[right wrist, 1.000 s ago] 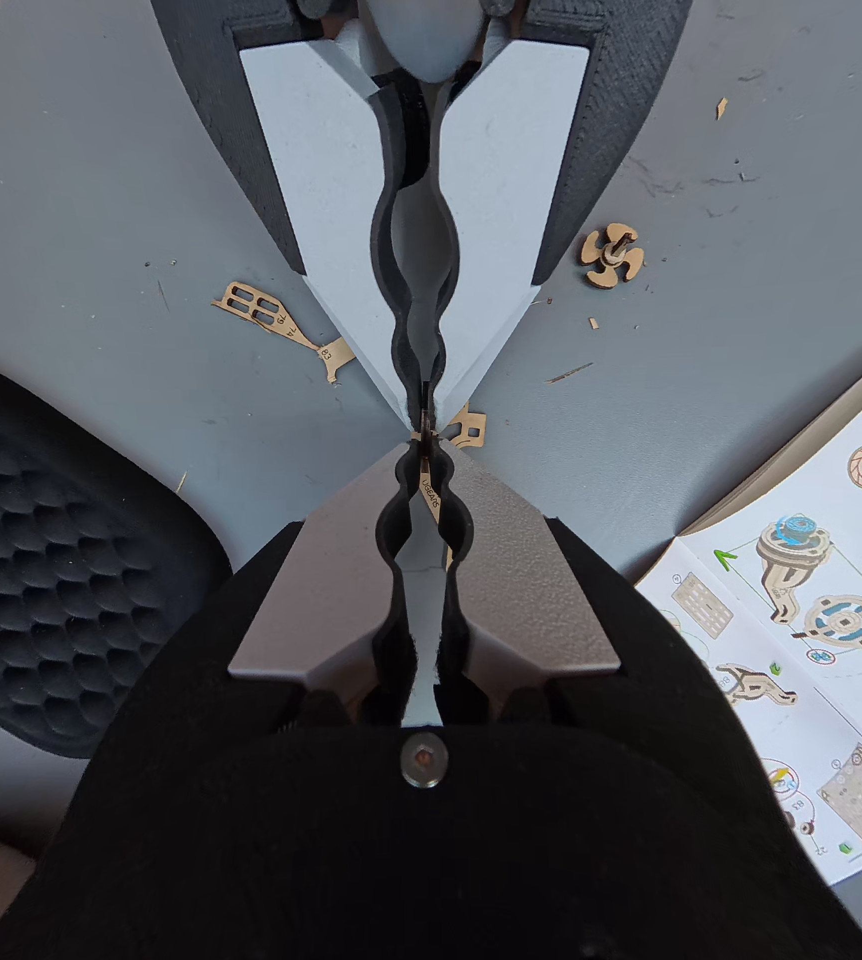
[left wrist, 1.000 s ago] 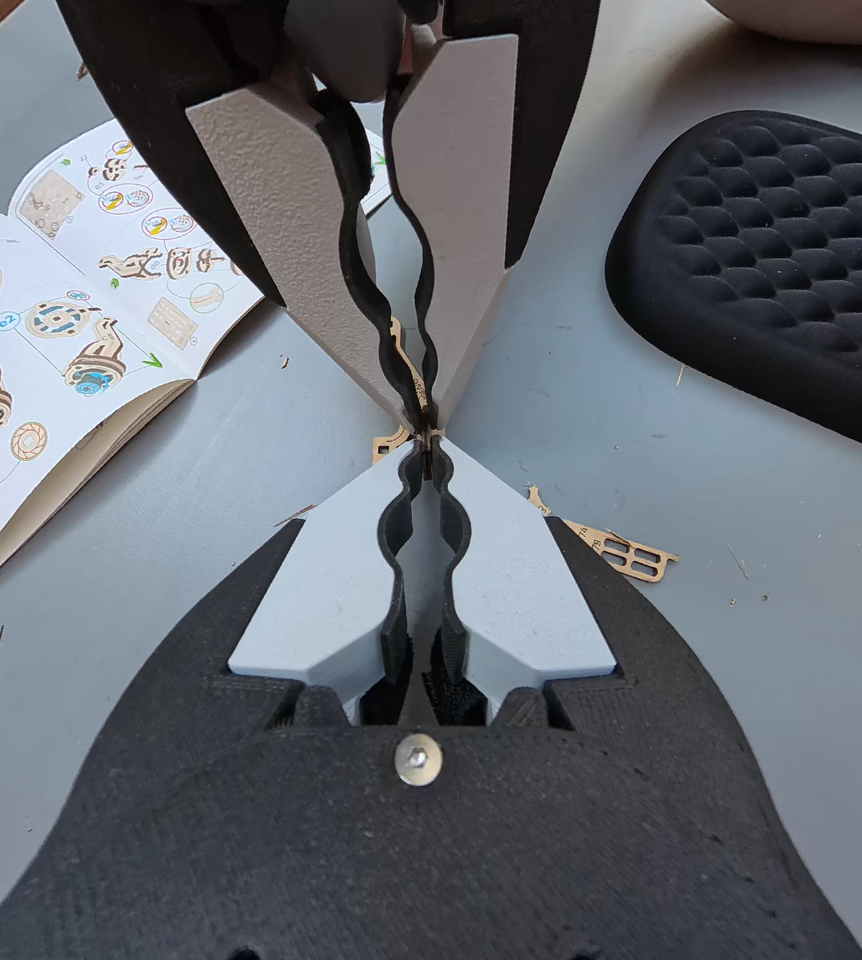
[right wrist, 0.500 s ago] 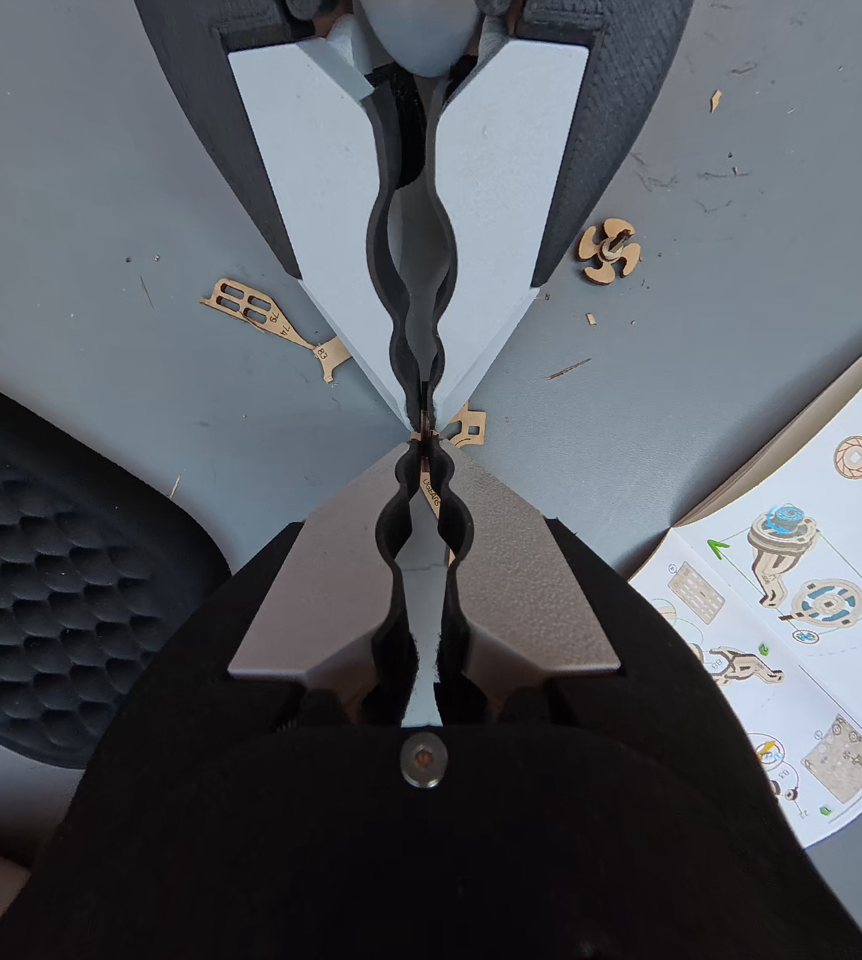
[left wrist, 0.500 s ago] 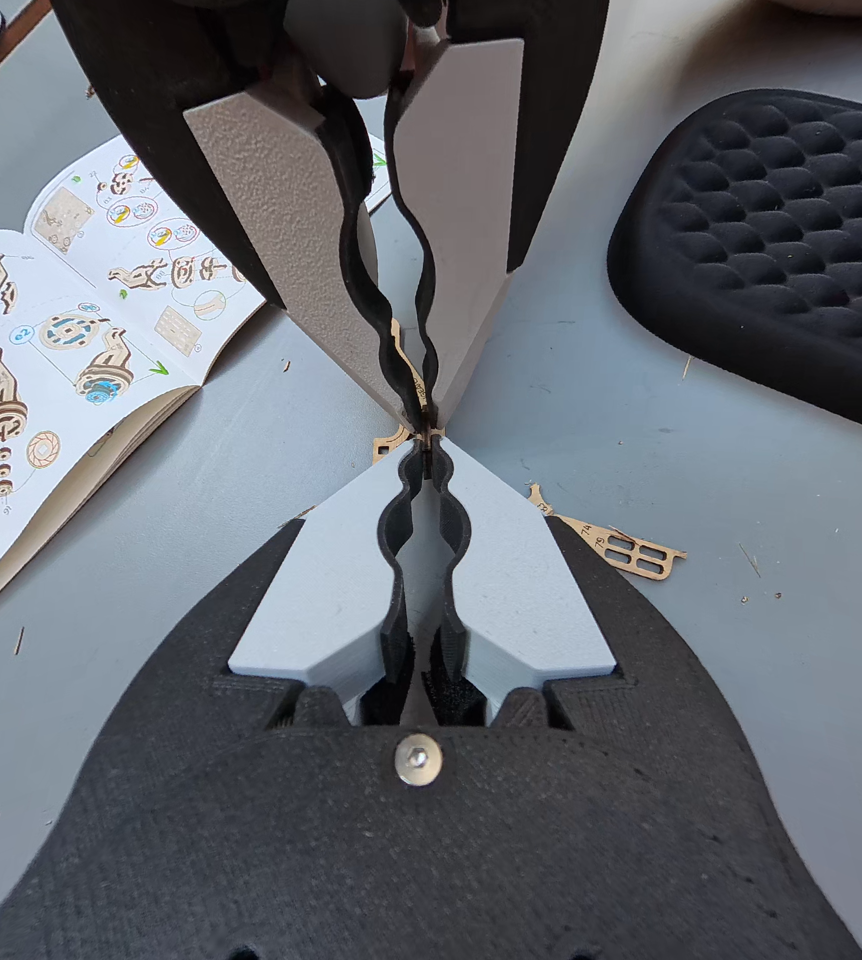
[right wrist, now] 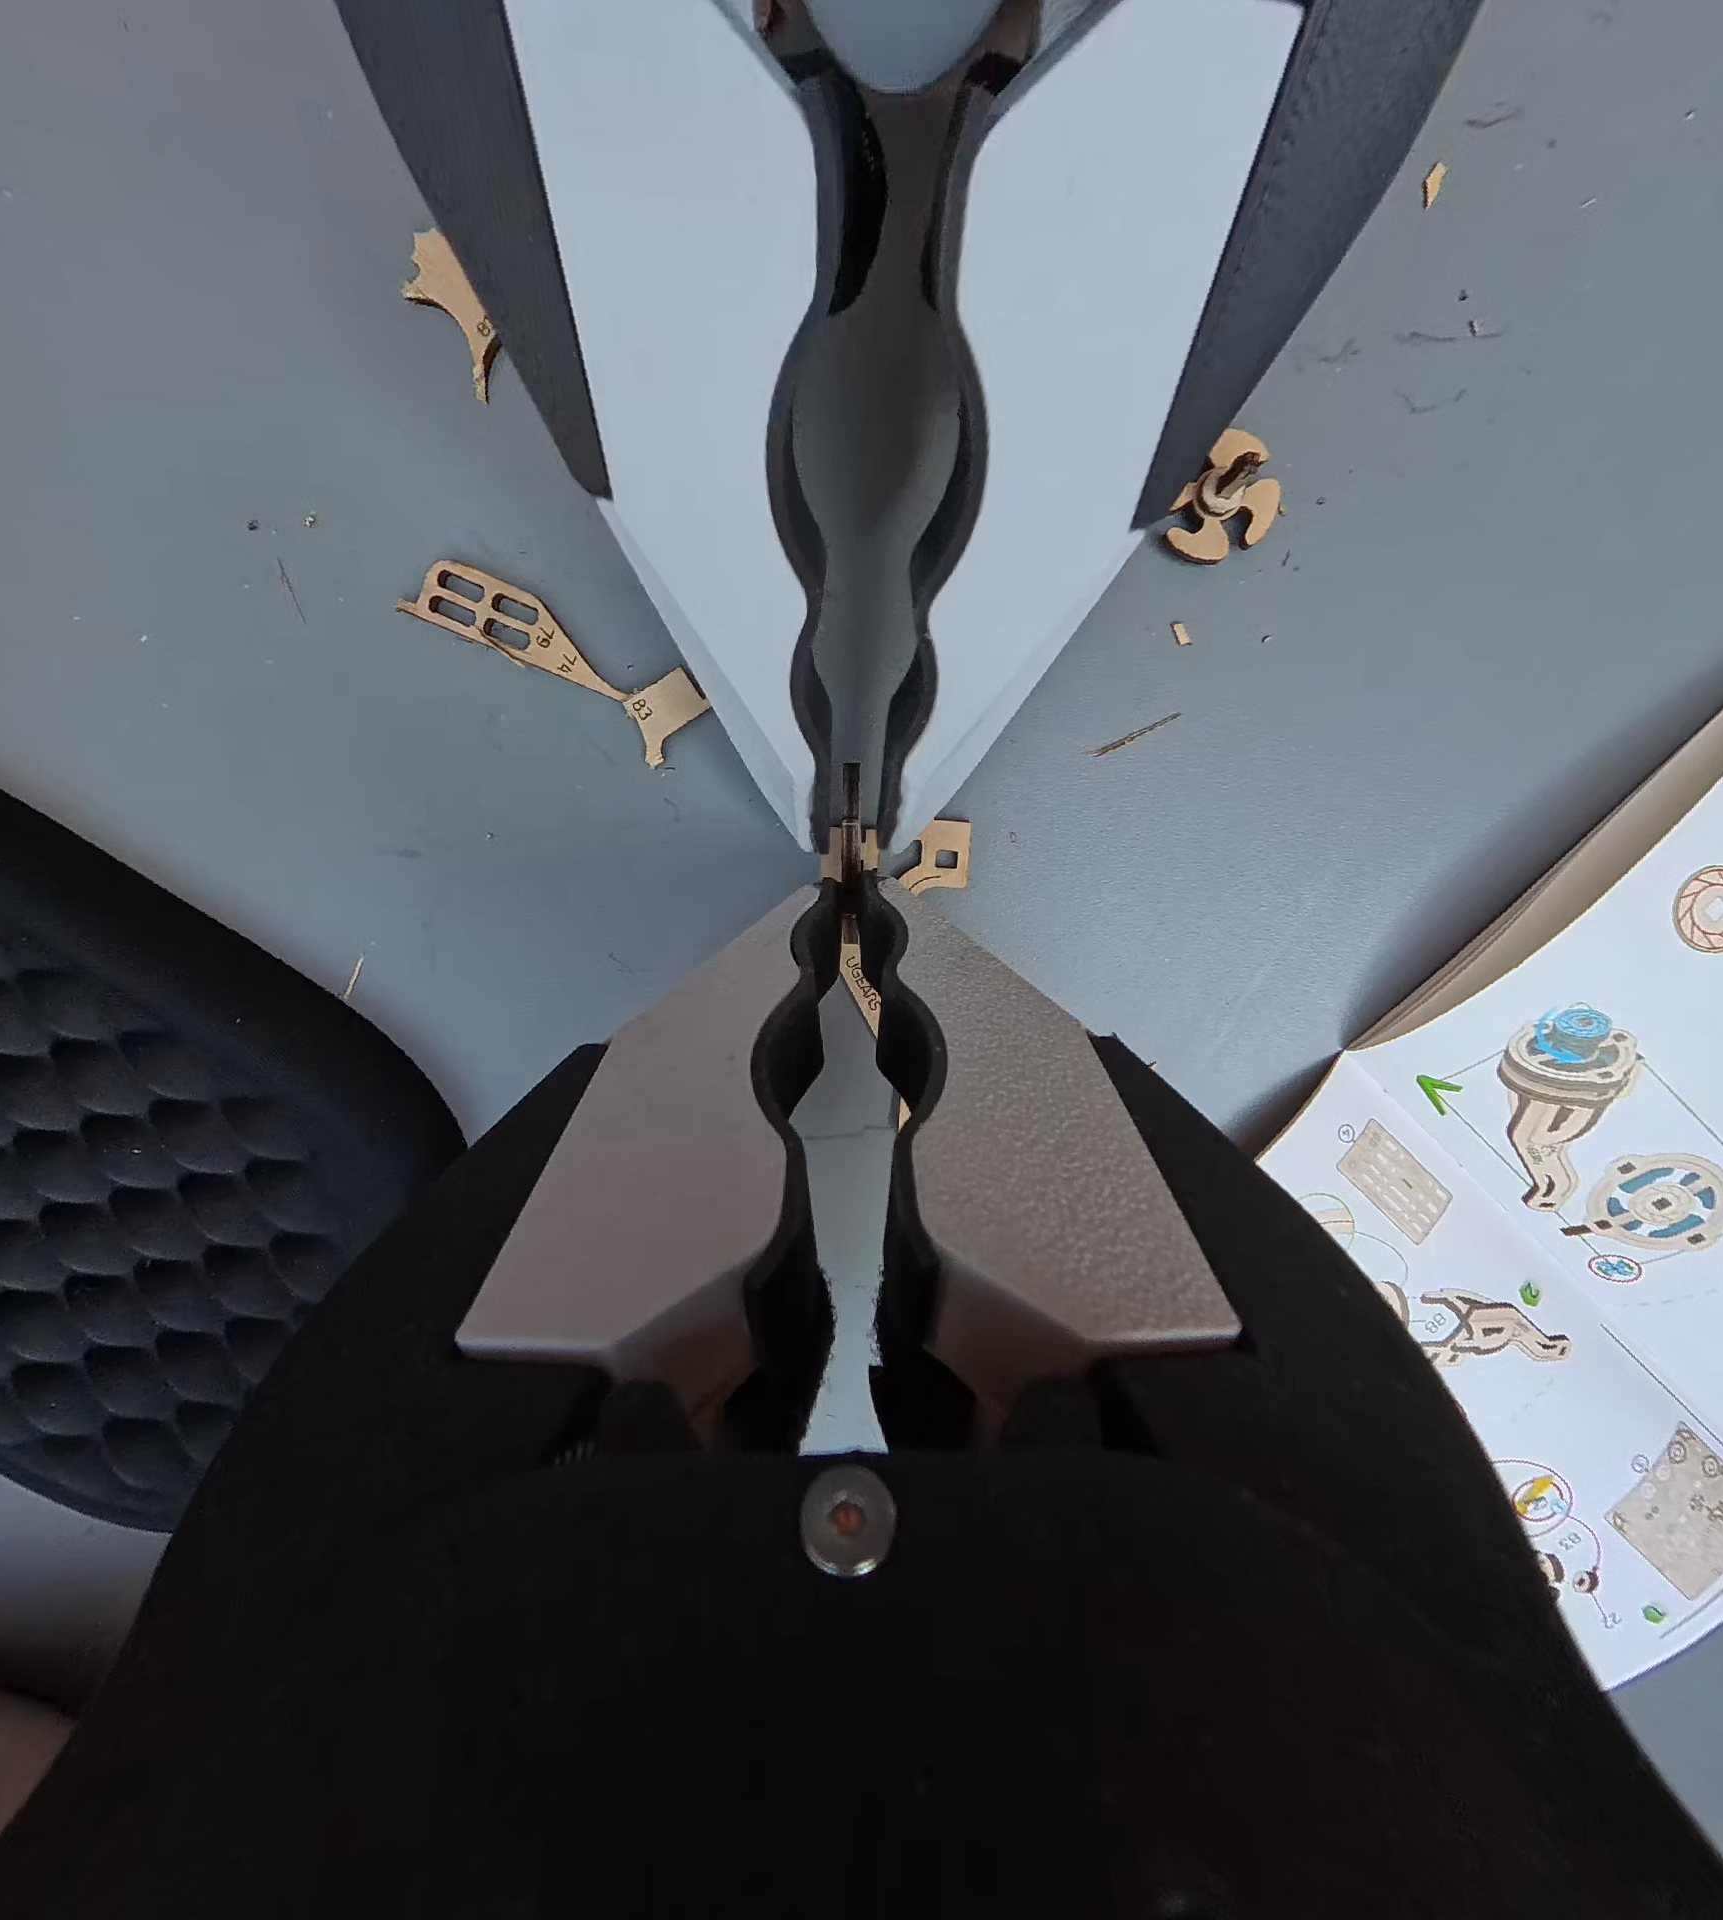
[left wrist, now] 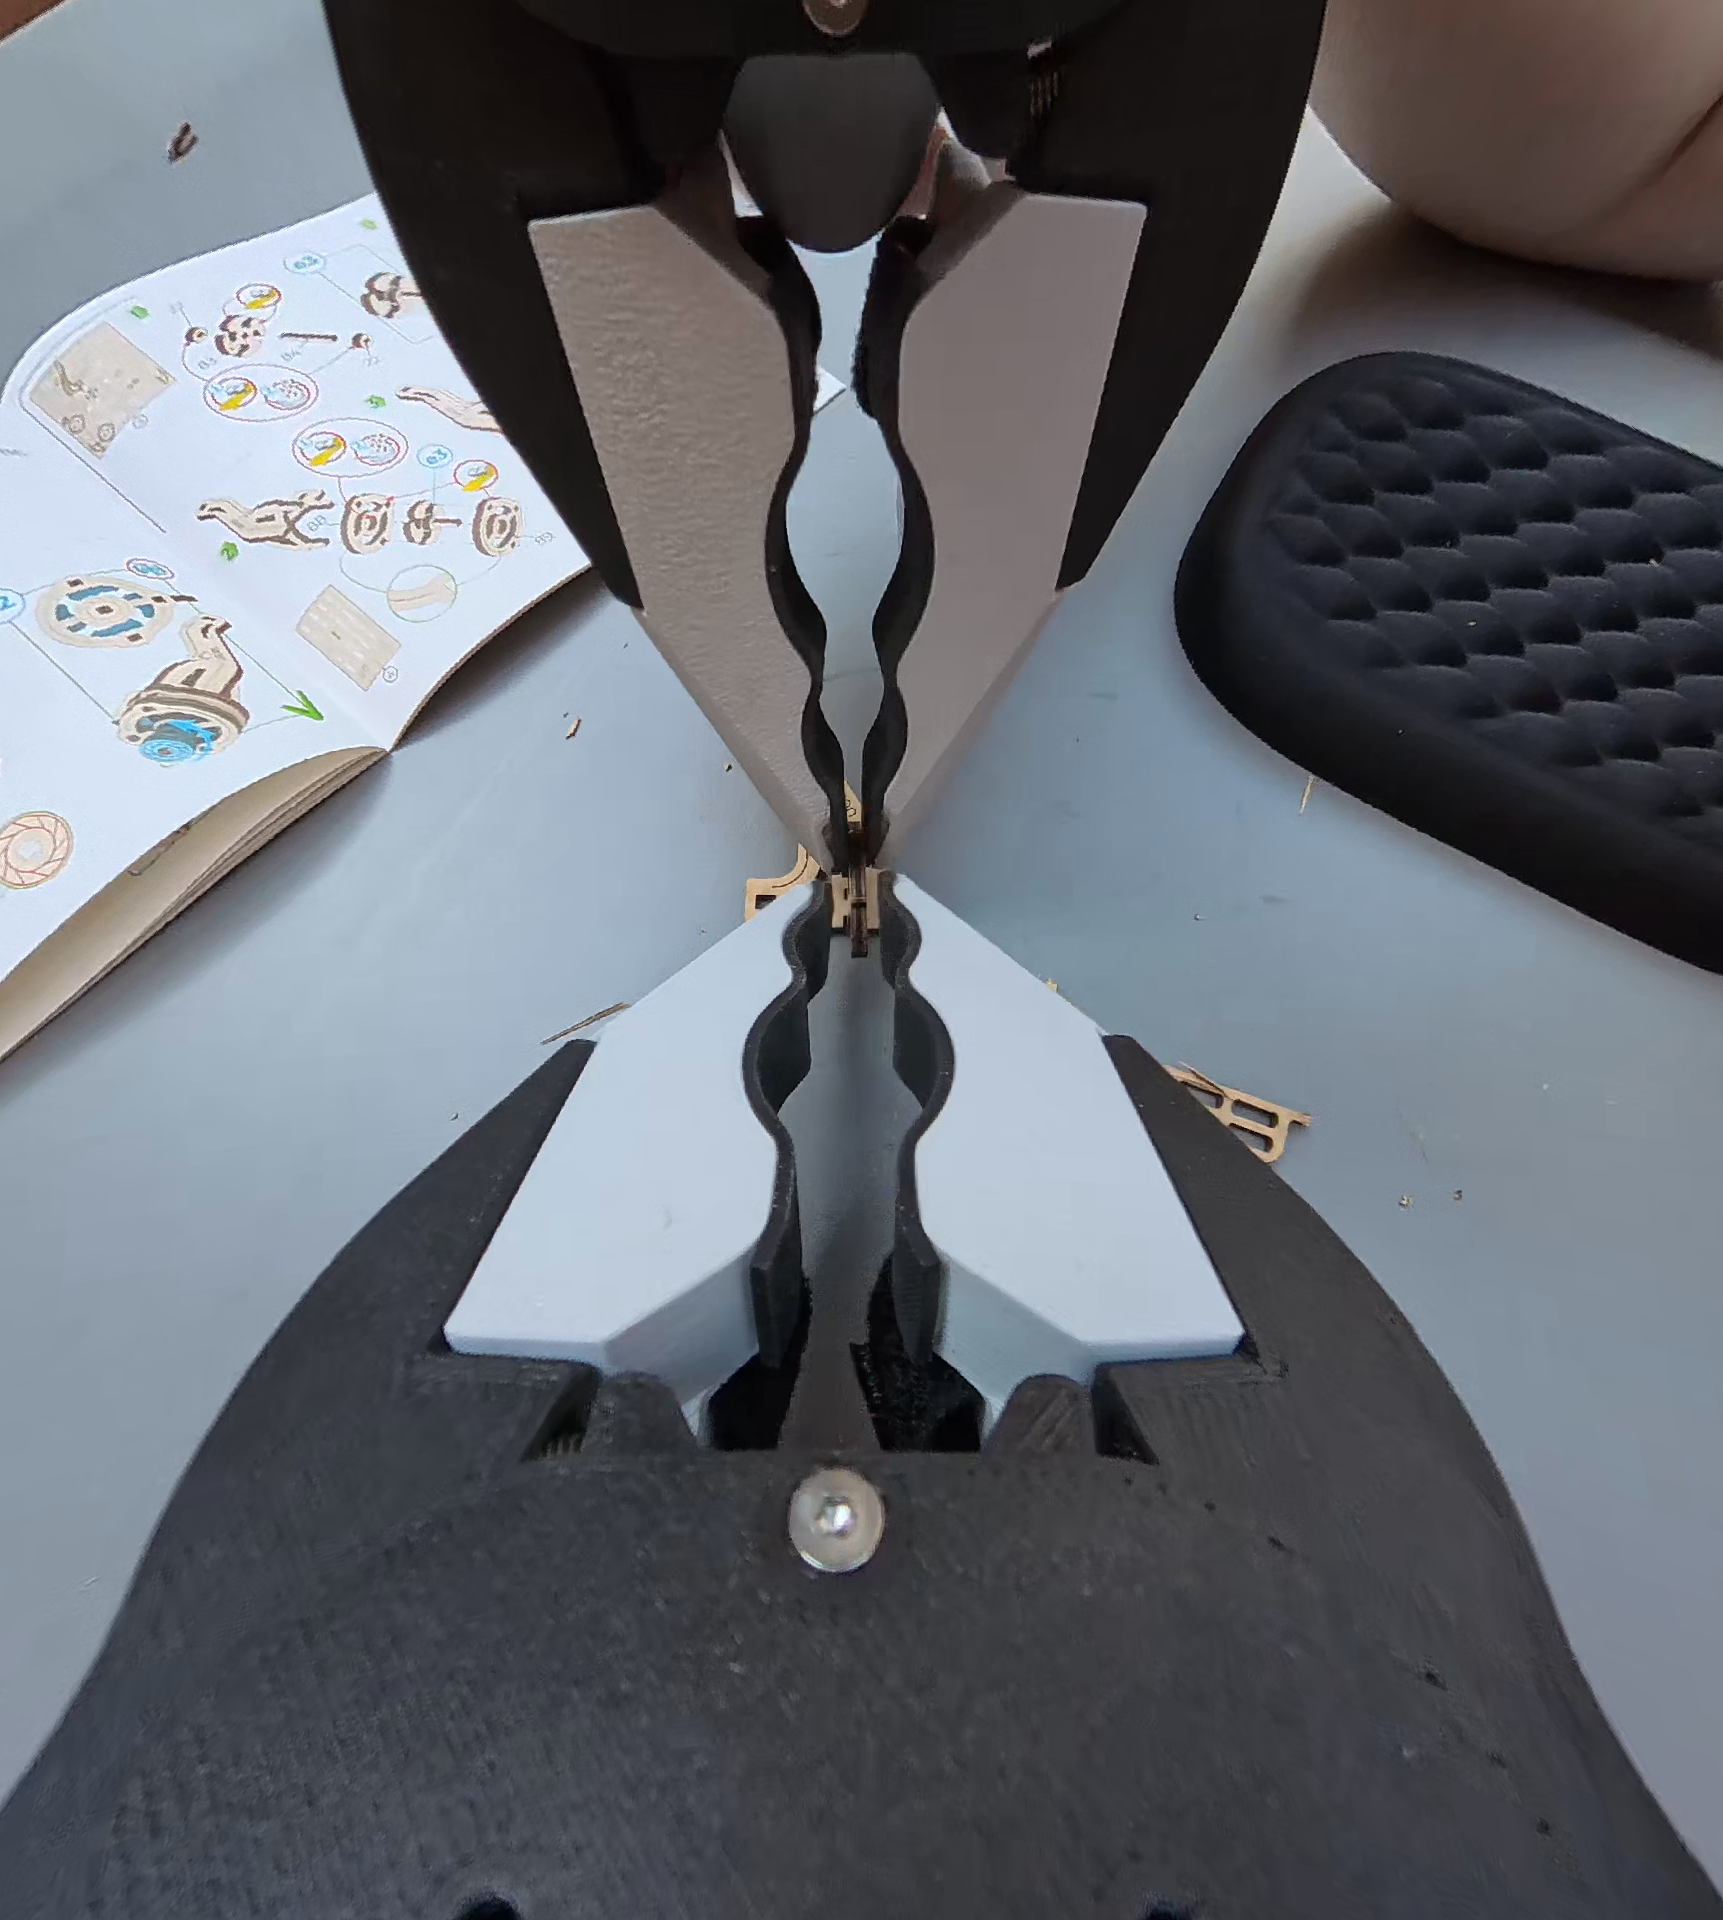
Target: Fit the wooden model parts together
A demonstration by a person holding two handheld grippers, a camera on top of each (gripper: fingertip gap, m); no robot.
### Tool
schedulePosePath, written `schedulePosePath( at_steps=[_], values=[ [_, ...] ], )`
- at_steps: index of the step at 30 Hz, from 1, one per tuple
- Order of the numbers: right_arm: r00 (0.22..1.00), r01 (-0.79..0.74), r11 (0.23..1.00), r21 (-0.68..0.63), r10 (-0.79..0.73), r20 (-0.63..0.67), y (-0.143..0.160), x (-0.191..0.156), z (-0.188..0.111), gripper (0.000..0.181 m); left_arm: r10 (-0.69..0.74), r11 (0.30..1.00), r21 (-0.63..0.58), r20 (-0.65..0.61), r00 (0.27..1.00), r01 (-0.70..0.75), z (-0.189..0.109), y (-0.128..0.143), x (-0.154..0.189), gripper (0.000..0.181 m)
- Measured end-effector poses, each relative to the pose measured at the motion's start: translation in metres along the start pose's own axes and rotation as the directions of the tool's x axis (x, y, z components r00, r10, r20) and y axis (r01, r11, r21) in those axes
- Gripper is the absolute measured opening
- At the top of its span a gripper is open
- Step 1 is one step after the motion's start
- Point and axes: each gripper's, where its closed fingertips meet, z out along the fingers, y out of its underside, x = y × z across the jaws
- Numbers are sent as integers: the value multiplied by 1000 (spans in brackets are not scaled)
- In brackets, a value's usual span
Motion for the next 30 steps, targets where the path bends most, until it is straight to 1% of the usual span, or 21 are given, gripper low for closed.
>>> schedulePosePath(
  at_steps=[2,3,6,8,11,13,19,22,24,26,30],
  values=[
    [1000,1,1000,5,-1,3,0,0,0,2,0,1000,-15,17,1000,0,-3,4,-5,15],
    [1000,1,1000,8,-1,6,0,0,0,2,0,1000,-24,21,1000,0,-3,5,-6,16],
    [1000,17,1000,13,-17,8,0,0,0,3,-8,999,-40,8,1000,8,1,6,-4,12],
    [1000,30,999,14,-30,2,-1,0,0,4,-1,998,-61,26,1000,3,4,6,-5,13],
    [999,34,999,4,-34,7,1,-1,1,11,21,996,-84,42,999,-17,8,7,-5,11],
    [999,44,999,-21,-45,-9,5,2,2,12,25,997,-80,37,999,-22,7,5,-4,8],
    [999,32,999,13,-32,7,4,2,-1,15,17,999,-51,33,999,-15,2,0,-5,6],
    [999,28,999,37,-29,13,0,2,-1,13,32,997,-65,41,999,-30,4,1,-5,5],
    [999,29,999,41,-30,23,-1,1,0,4,42,997,-71,39,998,-39,5,1,-4,5],
    [1000,26,999,39,-27,12,0,3,0,4,51,996,-71,45,998,-47,6,1,-4,1],
    [1000,21,998,51,-21,12,-2,4,-2,2,60,996,-72,44,997,-57,5,1,-4,1]
  ],
)
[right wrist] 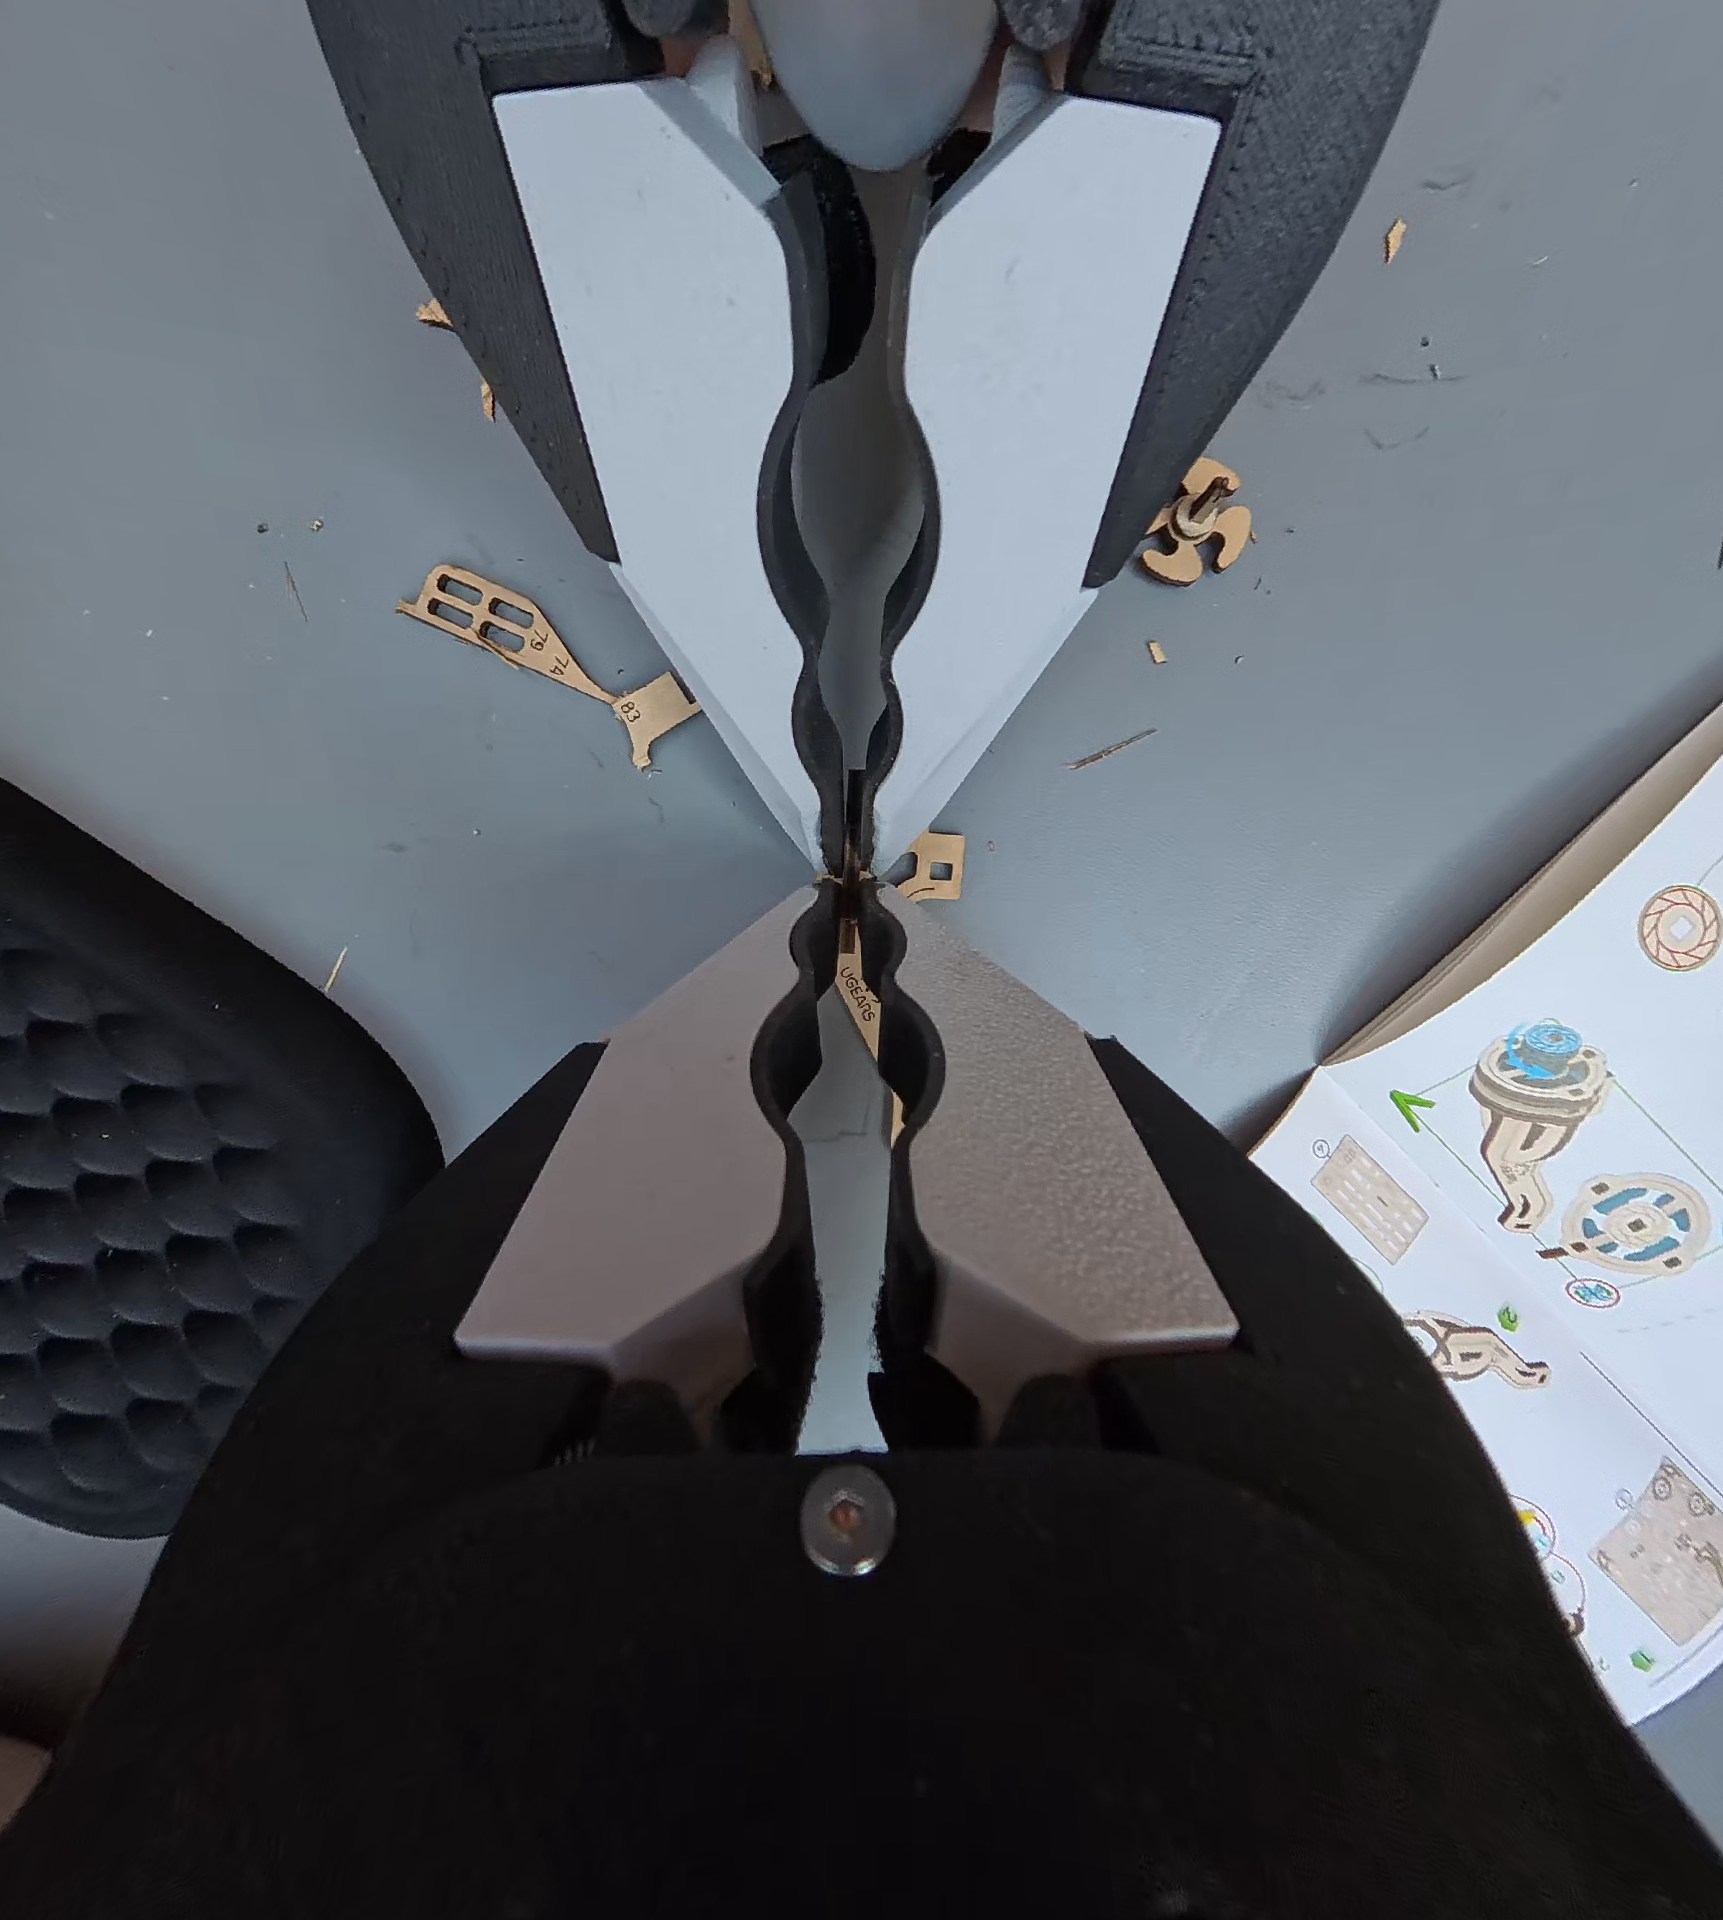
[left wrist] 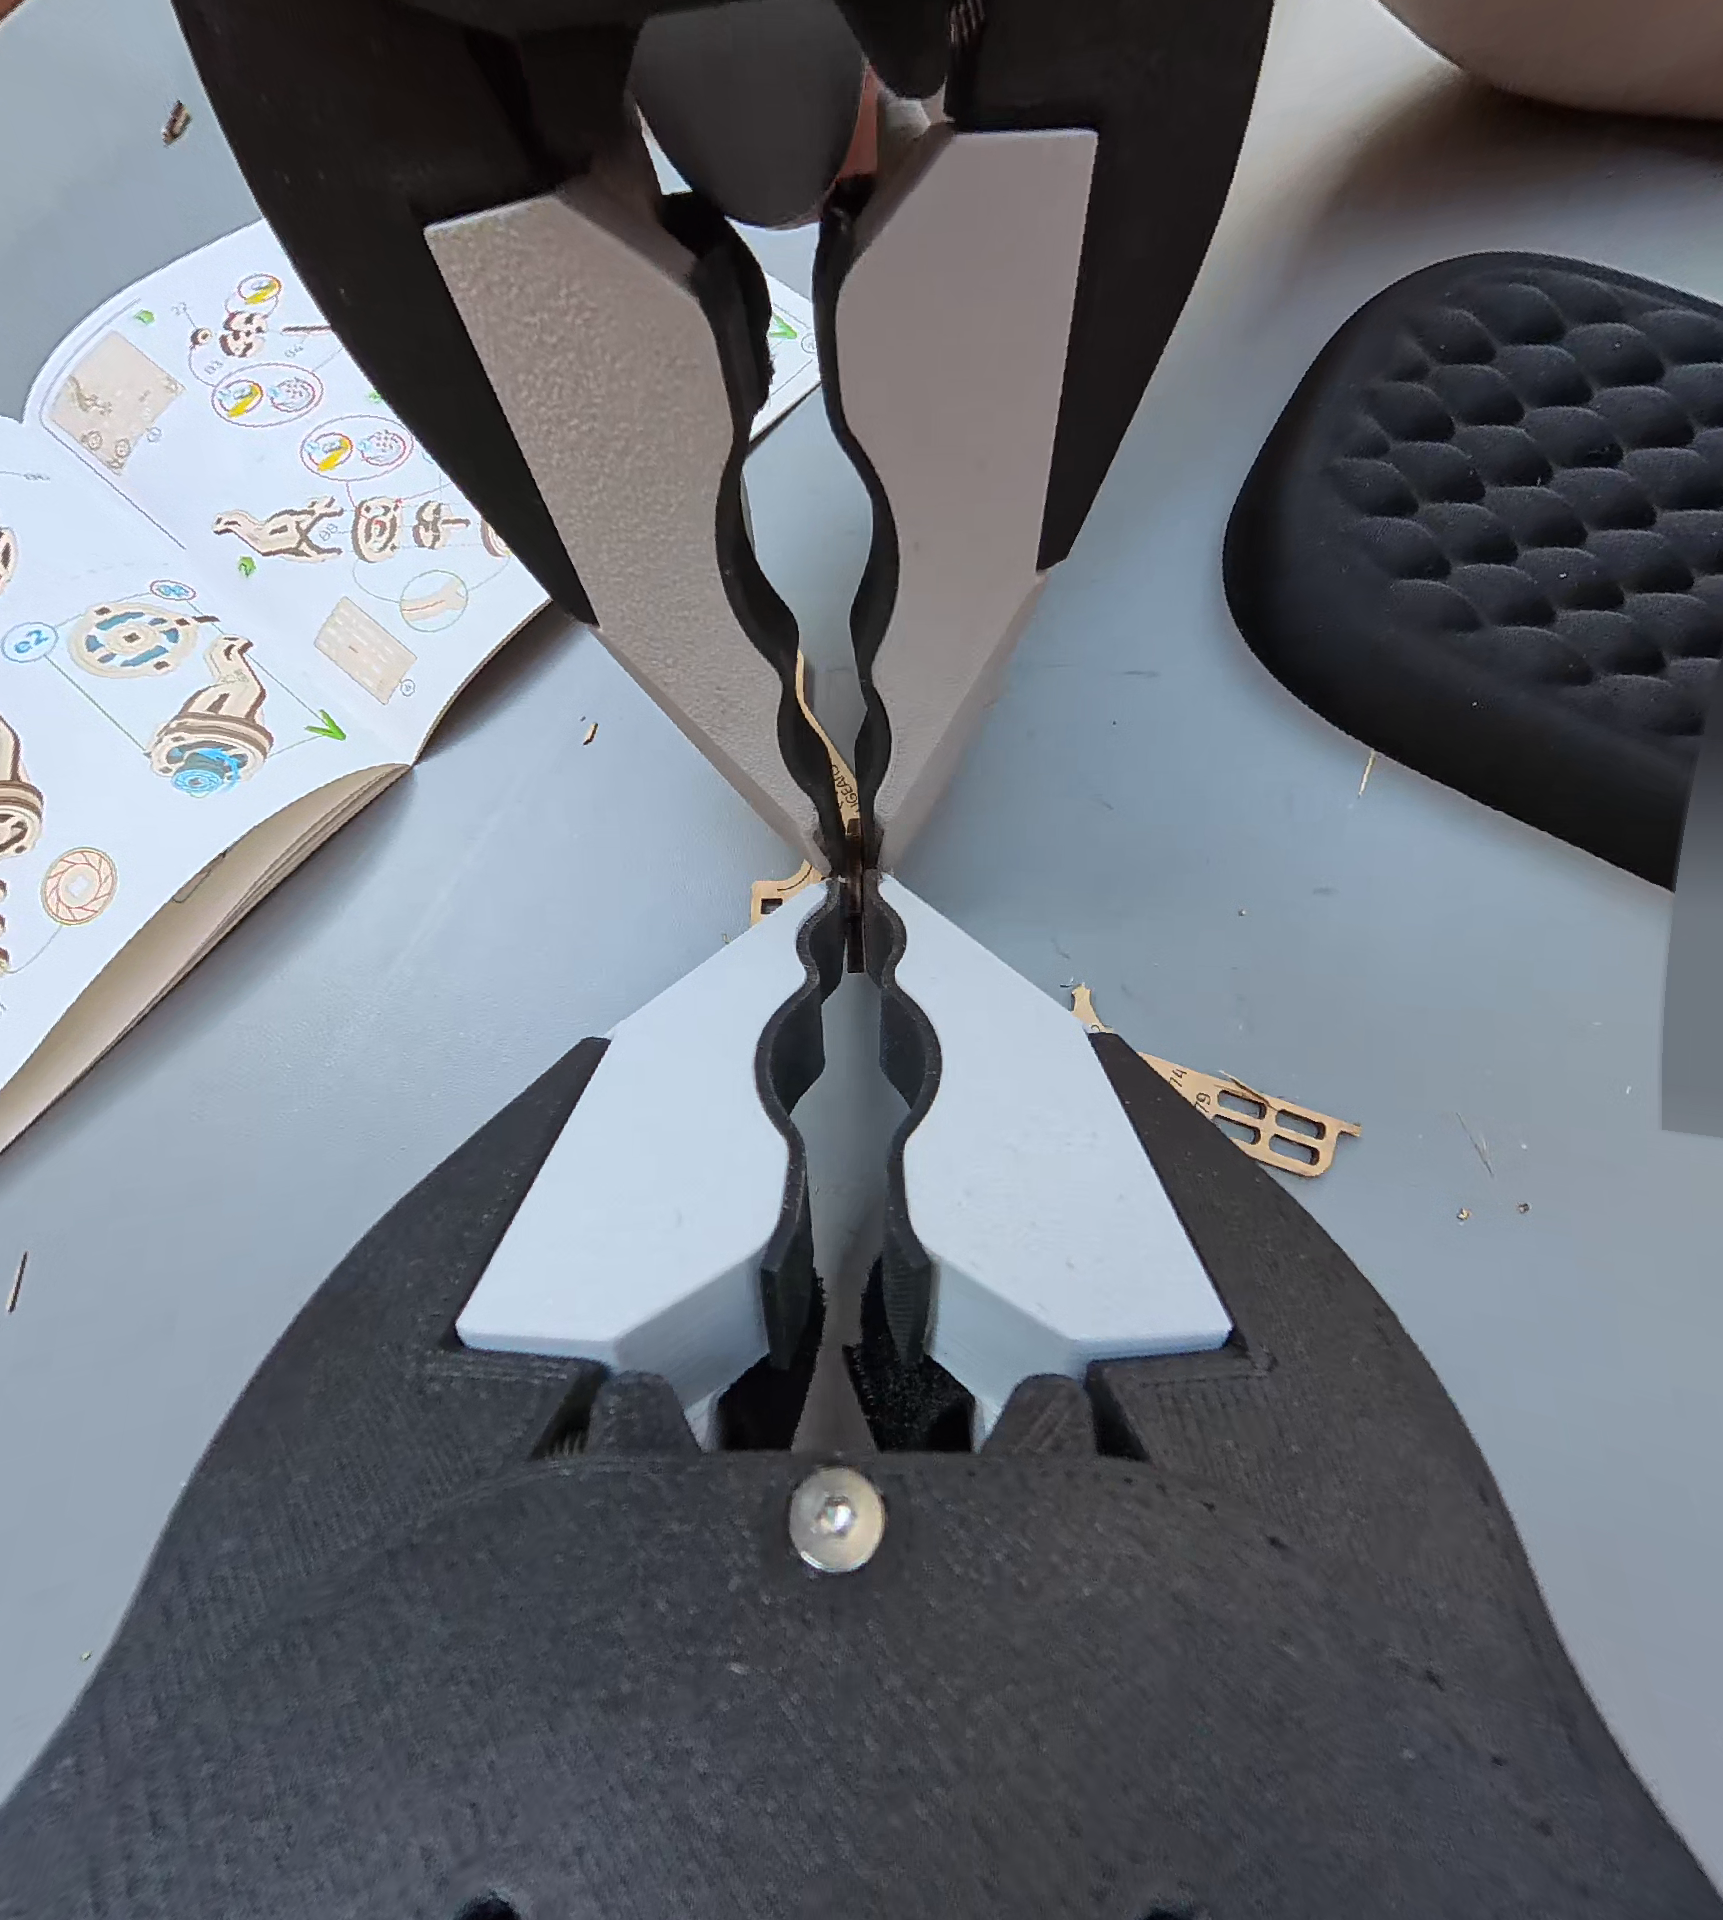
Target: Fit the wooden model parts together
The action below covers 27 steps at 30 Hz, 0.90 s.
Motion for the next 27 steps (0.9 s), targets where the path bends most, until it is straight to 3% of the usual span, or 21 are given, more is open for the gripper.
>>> schedulePosePath(
  at_steps=[27],
  values=[
    [1000,6,999,-32,-6,-14,2,-2,1,3,126,992,-12,120,985,-126,0,1,1,1]
  ],
)
